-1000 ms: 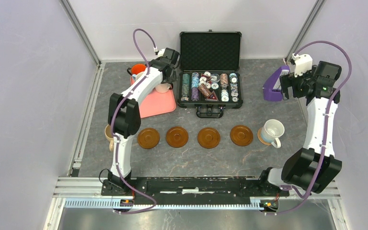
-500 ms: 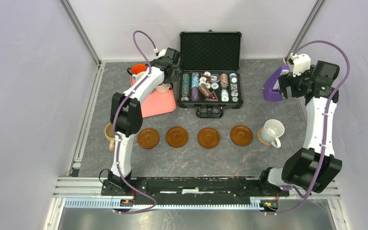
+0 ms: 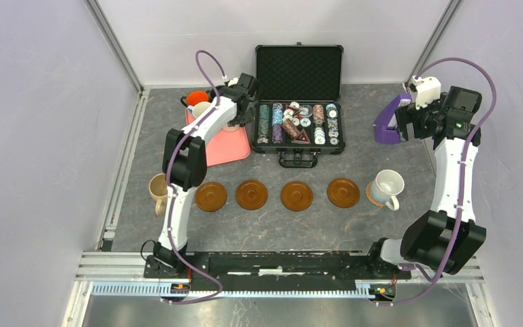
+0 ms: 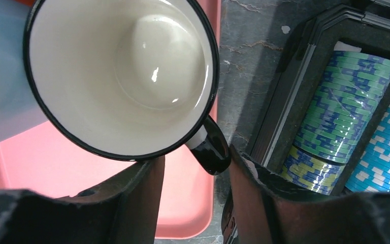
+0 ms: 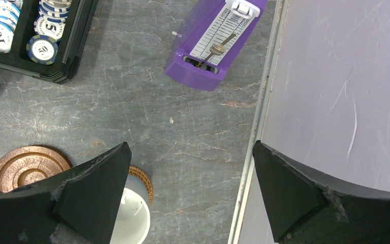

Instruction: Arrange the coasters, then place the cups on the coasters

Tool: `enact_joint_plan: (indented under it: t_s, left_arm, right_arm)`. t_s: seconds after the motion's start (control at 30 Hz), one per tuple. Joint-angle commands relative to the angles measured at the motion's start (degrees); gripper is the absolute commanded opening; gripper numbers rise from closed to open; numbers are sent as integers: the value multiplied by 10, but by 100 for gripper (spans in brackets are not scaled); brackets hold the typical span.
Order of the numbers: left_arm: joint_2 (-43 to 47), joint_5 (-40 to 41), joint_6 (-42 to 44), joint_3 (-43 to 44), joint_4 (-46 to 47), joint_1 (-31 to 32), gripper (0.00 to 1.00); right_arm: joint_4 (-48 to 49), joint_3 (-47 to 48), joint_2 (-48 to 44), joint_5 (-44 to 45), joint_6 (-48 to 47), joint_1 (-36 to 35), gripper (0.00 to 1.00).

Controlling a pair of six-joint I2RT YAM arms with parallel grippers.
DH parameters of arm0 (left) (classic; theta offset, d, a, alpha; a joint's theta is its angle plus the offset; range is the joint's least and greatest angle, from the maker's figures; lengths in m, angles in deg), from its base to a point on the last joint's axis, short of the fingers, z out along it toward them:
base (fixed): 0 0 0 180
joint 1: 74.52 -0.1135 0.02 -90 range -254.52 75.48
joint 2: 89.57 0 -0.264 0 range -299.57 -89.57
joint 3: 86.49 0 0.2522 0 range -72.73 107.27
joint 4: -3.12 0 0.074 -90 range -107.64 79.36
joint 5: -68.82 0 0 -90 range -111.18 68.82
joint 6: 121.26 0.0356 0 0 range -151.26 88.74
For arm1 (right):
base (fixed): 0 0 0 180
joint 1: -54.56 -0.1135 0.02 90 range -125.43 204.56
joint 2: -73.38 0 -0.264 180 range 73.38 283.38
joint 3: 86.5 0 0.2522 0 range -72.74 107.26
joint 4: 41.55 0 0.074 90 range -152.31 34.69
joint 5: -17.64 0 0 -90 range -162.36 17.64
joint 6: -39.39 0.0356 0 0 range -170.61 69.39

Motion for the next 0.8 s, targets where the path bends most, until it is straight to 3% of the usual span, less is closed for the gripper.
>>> enact_joint_plan:
  t_s: [0.0, 0.27, 0.47, 0.53, 0.67, 0.77]
  left_arm:
    - [16, 0, -35, -7, 17, -14, 52]
    - [56, -18, -36, -46, 1, -18, 33]
    - [80, -24, -34, -79, -21, -19, 29]
    - [84, -26, -34, -89, -21, -19, 33]
    - [70, -7, -20, -76, -20, -21, 51]
    - [61, 3, 0, -66, -1, -22, 53]
  right_arm:
    - [13, -6, -16, 7, 5, -2, 98]
    - [18, -16, -22, 5, 7, -3, 98]
    - [22, -15, -21, 3, 9, -3, 98]
    - [22, -16, -21, 3, 10, -4, 98]
    - [23, -21, -21, 1, 12, -6, 98]
    - [24, -23, -20, 0, 13, -6, 98]
